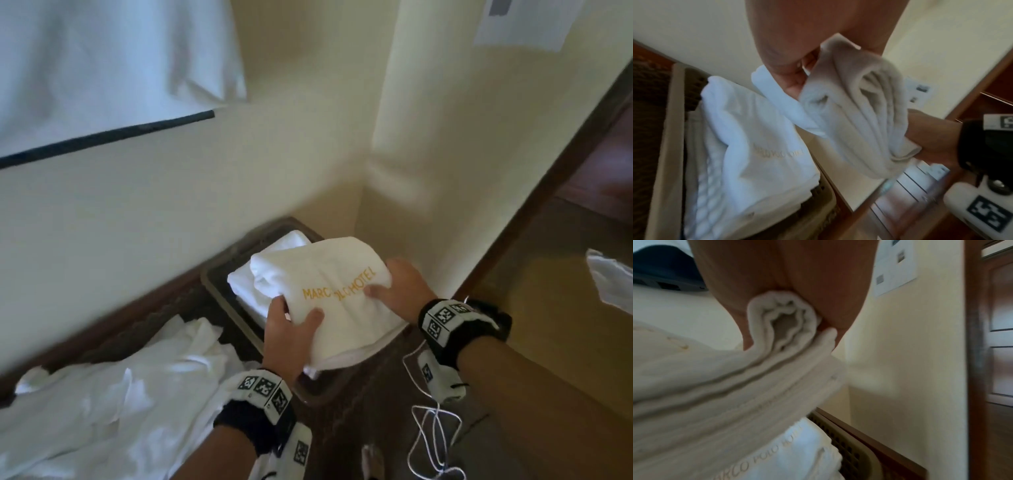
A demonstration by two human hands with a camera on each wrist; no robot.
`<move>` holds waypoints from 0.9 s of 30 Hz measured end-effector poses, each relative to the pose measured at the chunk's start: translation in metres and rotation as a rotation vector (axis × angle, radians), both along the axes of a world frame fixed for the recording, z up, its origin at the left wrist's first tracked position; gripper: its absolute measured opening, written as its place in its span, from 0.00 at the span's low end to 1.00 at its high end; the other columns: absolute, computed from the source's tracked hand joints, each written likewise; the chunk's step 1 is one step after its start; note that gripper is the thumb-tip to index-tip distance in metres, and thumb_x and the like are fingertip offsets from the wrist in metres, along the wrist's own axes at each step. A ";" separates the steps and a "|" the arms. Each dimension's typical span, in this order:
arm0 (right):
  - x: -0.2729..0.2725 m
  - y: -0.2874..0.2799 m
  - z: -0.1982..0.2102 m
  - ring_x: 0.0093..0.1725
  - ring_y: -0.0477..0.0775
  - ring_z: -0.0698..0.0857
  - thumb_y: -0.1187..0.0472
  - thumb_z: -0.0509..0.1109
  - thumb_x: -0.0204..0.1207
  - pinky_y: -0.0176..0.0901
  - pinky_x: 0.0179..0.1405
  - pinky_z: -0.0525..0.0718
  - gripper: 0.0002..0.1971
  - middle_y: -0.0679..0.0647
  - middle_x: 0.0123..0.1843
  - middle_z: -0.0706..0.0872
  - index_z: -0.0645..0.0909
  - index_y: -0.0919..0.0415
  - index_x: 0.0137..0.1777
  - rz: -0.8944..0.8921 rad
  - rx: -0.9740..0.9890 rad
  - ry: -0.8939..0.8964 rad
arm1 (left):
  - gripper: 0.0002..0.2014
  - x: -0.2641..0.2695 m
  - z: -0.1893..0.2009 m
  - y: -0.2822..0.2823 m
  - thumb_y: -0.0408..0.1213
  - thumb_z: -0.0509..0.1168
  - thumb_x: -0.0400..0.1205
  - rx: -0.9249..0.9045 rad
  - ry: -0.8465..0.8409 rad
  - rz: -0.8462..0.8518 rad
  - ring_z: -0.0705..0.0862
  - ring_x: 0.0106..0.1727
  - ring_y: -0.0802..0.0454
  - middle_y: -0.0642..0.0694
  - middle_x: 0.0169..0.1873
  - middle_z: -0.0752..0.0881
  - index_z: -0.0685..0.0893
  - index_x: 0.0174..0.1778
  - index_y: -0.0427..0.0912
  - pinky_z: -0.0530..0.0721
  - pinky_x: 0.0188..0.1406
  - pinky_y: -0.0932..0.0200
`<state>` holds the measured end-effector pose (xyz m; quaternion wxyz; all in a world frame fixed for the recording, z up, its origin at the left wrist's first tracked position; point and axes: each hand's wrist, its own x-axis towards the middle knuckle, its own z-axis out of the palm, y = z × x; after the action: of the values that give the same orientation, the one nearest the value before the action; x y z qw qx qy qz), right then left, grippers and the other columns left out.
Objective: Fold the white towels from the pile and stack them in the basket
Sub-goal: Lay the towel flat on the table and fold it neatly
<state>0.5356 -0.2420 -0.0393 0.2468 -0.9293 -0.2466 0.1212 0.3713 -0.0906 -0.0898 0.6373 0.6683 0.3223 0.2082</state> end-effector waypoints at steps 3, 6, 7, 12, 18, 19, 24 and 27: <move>0.050 0.039 -0.008 0.61 0.58 0.78 0.48 0.77 0.74 0.48 0.58 0.76 0.24 0.54 0.60 0.76 0.76 0.60 0.63 0.104 0.030 0.040 | 0.21 0.026 -0.007 0.021 0.42 0.77 0.78 -0.036 0.011 0.086 0.88 0.56 0.51 0.50 0.57 0.87 0.77 0.62 0.46 0.91 0.51 0.52; 0.090 0.076 -0.019 0.55 0.59 0.83 0.47 0.76 0.72 0.58 0.58 0.82 0.21 0.54 0.58 0.78 0.75 0.55 0.59 0.181 0.076 0.068 | 0.18 0.048 -0.016 0.034 0.41 0.75 0.81 -0.023 0.024 0.187 0.88 0.56 0.54 0.51 0.57 0.87 0.77 0.64 0.46 0.90 0.48 0.61; 0.100 0.085 -0.024 0.55 0.60 0.83 0.47 0.75 0.72 0.59 0.58 0.82 0.21 0.54 0.58 0.79 0.74 0.55 0.59 0.203 0.088 0.077 | 0.17 0.054 -0.019 0.036 0.40 0.73 0.82 -0.010 0.040 0.224 0.88 0.54 0.56 0.52 0.55 0.87 0.77 0.64 0.46 0.88 0.43 0.66; 0.131 0.109 -0.072 0.58 0.60 0.84 0.47 0.71 0.78 0.54 0.60 0.80 0.19 0.54 0.59 0.84 0.73 0.56 0.61 0.295 -0.024 0.144 | 0.13 0.075 -0.064 0.038 0.39 0.71 0.84 -0.031 0.236 0.361 0.87 0.54 0.51 0.51 0.54 0.86 0.76 0.60 0.46 0.87 0.51 0.50; 0.139 0.075 -0.140 0.60 0.65 0.84 0.48 0.61 0.86 0.54 0.54 0.81 0.17 0.61 0.63 0.82 0.67 0.60 0.63 0.367 -0.292 0.317 | 0.12 0.063 -0.131 -0.001 0.37 0.70 0.84 -0.064 0.542 0.353 0.85 0.56 0.37 0.40 0.55 0.86 0.77 0.58 0.38 0.86 0.57 0.41; 0.144 0.071 -0.145 0.57 0.64 0.85 0.47 0.60 0.86 0.55 0.54 0.82 0.16 0.60 0.61 0.83 0.67 0.60 0.62 0.382 -0.304 0.322 | 0.11 0.064 -0.133 -0.006 0.37 0.70 0.84 -0.054 0.552 0.359 0.86 0.56 0.38 0.41 0.54 0.86 0.77 0.57 0.39 0.87 0.55 0.43; 0.165 0.073 -0.152 0.48 0.58 0.87 0.37 0.62 0.78 0.60 0.48 0.88 0.23 0.54 0.60 0.83 0.65 0.51 0.64 0.487 -0.394 0.272 | 0.14 0.071 -0.125 -0.008 0.37 0.70 0.84 0.008 0.597 0.379 0.85 0.58 0.44 0.49 0.55 0.83 0.77 0.64 0.43 0.80 0.50 0.56; 0.171 0.087 -0.151 0.46 0.55 0.87 0.42 0.67 0.70 0.57 0.40 0.90 0.27 0.50 0.61 0.80 0.62 0.45 0.66 0.575 -0.375 0.125 | 0.20 0.073 -0.118 0.008 0.37 0.70 0.84 0.074 0.639 0.365 0.84 0.59 0.46 0.52 0.58 0.82 0.76 0.72 0.44 0.78 0.53 0.58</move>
<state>0.7069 -0.1546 -0.1904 0.0423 -0.8418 -0.4560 0.2857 0.4446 -0.0825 -0.2076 0.4323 0.6536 0.6112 0.1110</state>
